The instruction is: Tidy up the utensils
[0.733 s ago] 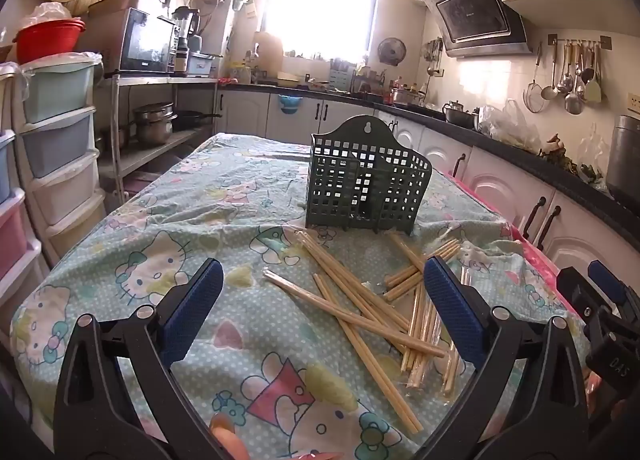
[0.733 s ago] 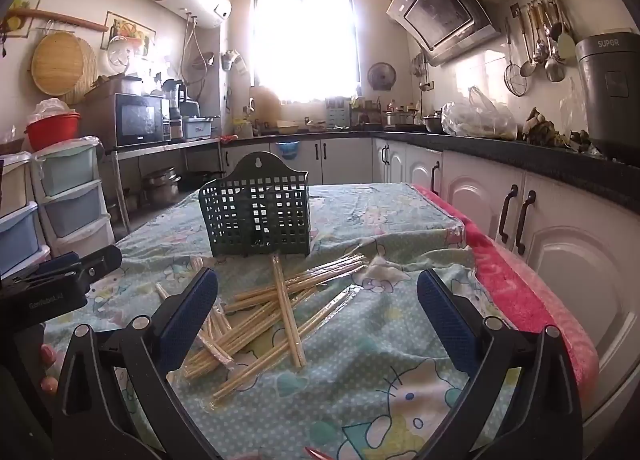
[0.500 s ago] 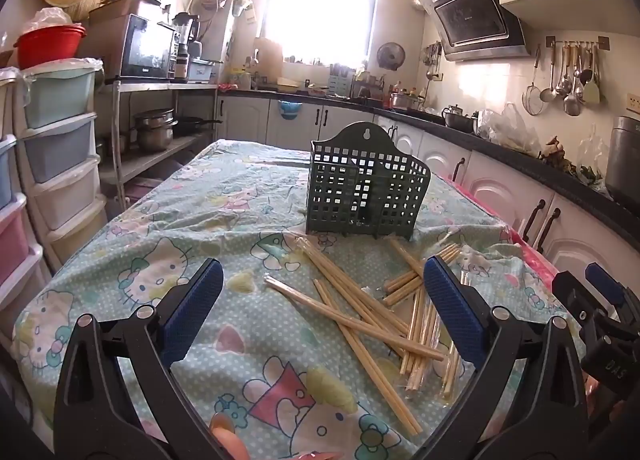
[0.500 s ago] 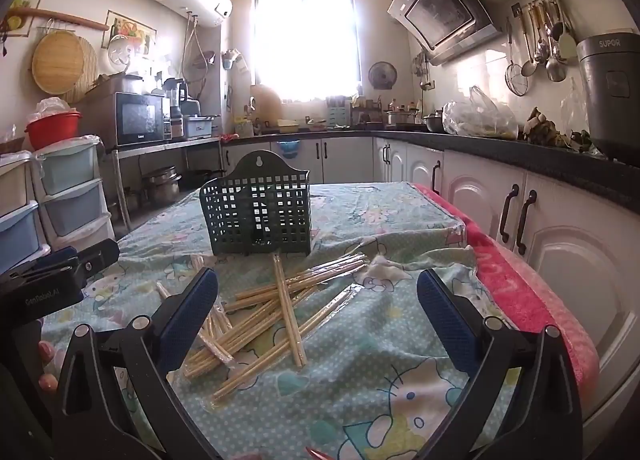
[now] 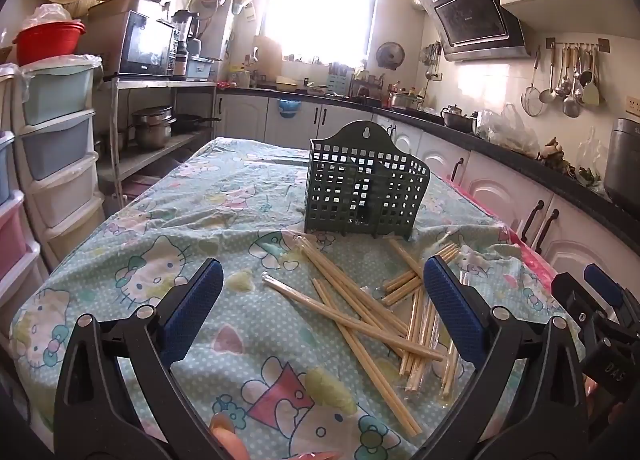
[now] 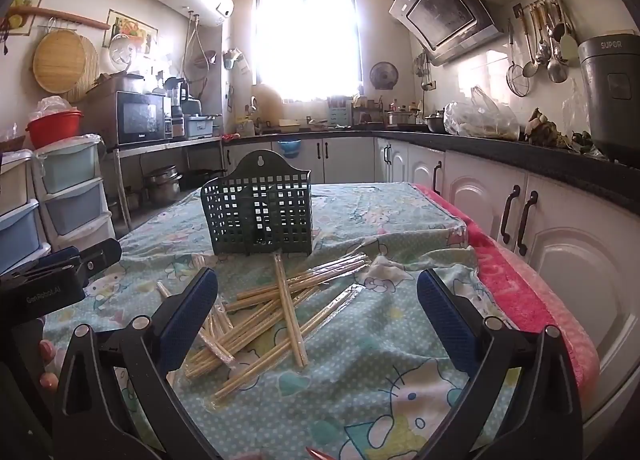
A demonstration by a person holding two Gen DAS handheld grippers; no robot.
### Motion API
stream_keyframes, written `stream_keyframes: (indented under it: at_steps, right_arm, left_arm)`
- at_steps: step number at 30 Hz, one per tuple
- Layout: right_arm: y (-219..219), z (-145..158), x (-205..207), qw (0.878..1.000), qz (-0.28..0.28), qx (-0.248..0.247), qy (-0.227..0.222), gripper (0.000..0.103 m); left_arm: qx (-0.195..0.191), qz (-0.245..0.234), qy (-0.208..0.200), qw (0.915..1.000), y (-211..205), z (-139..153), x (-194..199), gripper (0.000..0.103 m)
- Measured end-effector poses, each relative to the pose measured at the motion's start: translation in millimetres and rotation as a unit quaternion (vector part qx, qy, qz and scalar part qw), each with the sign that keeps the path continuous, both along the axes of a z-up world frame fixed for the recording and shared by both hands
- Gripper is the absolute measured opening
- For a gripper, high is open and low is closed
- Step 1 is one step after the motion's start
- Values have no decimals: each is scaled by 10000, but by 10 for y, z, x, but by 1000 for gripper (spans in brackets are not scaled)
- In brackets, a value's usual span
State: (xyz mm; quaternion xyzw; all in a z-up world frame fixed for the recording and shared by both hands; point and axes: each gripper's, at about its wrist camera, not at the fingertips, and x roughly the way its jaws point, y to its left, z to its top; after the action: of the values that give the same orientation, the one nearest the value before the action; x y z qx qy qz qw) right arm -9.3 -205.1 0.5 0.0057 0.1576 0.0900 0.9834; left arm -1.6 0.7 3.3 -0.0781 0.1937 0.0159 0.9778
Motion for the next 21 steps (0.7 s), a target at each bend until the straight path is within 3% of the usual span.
stream_keyframes:
  at_steps: [21]
  right_arm:
    - [-12,-20,40,10000,32,24,45,97]
  left_arm:
    - [-5,0,15,10000,8,-9,14,93]
